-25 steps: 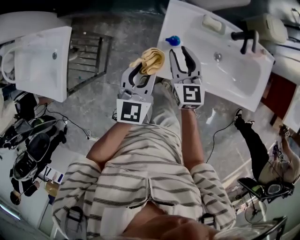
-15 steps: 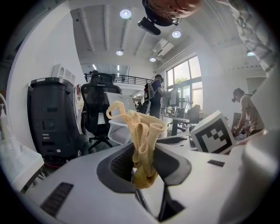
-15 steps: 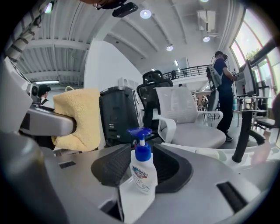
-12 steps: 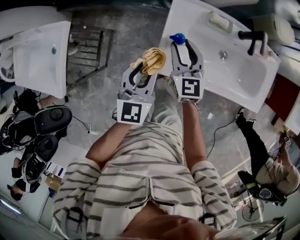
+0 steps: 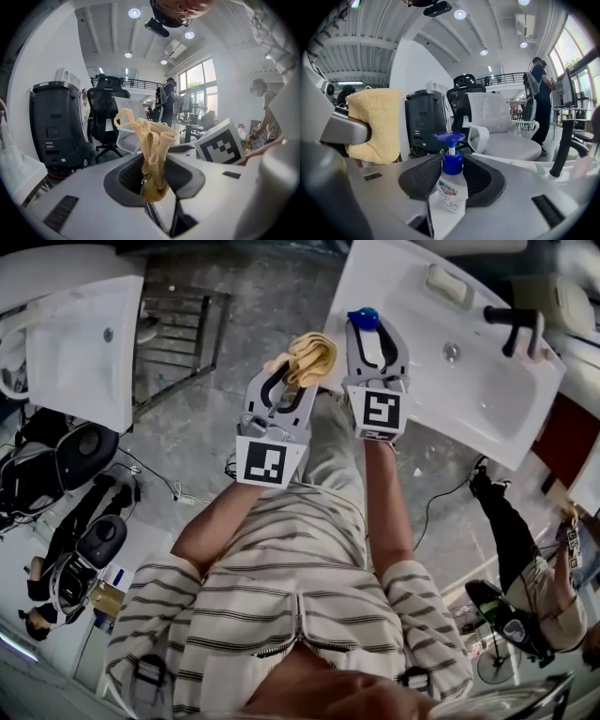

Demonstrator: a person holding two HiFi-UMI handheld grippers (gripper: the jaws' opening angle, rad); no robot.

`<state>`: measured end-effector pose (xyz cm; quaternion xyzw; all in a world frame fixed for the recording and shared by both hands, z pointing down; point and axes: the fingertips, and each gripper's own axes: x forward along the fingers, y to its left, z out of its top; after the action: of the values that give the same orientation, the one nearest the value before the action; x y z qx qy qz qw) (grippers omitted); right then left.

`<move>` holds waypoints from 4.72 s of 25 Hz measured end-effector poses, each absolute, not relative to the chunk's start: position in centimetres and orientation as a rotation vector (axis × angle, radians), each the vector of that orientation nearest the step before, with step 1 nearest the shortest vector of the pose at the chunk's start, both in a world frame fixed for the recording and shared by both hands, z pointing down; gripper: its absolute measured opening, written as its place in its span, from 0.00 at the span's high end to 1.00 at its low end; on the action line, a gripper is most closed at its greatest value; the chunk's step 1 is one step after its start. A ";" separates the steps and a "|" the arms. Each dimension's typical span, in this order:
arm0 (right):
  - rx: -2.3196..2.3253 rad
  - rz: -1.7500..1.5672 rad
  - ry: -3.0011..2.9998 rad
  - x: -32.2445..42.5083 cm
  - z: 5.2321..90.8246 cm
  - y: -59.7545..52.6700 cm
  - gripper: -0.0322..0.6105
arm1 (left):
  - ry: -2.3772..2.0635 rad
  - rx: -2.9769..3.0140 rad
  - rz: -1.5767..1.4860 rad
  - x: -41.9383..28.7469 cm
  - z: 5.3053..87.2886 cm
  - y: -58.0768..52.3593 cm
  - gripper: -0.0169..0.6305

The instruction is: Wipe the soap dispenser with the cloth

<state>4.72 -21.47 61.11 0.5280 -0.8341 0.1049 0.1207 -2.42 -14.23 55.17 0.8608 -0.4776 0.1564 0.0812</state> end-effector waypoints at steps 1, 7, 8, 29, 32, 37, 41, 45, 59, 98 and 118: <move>1.537 0.298 -2.435 4.7 61.1 -21.5 0.76 | -1.427 2.575 0.471 -2.4 55.2 -14.2 0.80; 1.488 0.292 -2.436 5.0 61.1 -21.5 0.76 | -1.395 2.610 0.503 -1.9 55.4 -13.7 0.80; 1.486 0.294 -2.438 5.0 61.1 -21.4 0.76 | -1.395 2.609 0.501 -1.9 55.4 -13.7 0.80; 1.518 0.344 -2.517 6.5 53.6 -20.6 0.76 | -1.403 2.613 0.401 -2.2 51.9 -13.3 0.80; 1.524 0.346 -2.522 6.6 51.8 -20.0 0.76 | -1.391 2.636 0.387 -2.1 50.7 -13.0 0.80; 1.538 0.336 -2.546 6.5 48.2 -18.9 0.76 | -1.367 2.688 0.374 -1.8 48.9 -12.9 0.80; 1.535 0.334 -2.558 6.1 45.6 -17.9 0.76 | -1.328 2.697 0.372 -1.7 47.9 -12.5 0.80; 1.530 0.344 -2.577 6.0 43.3 -16.8 0.76 | -1.274 2.704 0.370 -1.8 47.0 -12.0 0.80; 1.524 0.320 -2.596 5.2 38.5 -14.1 0.76 | -1.164 2.770 0.299 -1.1 43.4 -10.7 0.80; 1.545 0.218 -2.594 4.2 35.9 -12.4 0.76 | -0.896 2.972 0.335 5.7 42.9 -7.9 0.80; 1.585 0.206 -2.609 6.0 34.8 -10.8 0.76 | -0.822 2.920 0.392 7.2 46.1 -7.3 0.80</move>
<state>5.97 -10.82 34.81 0.5177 -0.8519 0.0674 0.0409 7.20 -7.28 46.12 0.9538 -0.2685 0.1280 0.0415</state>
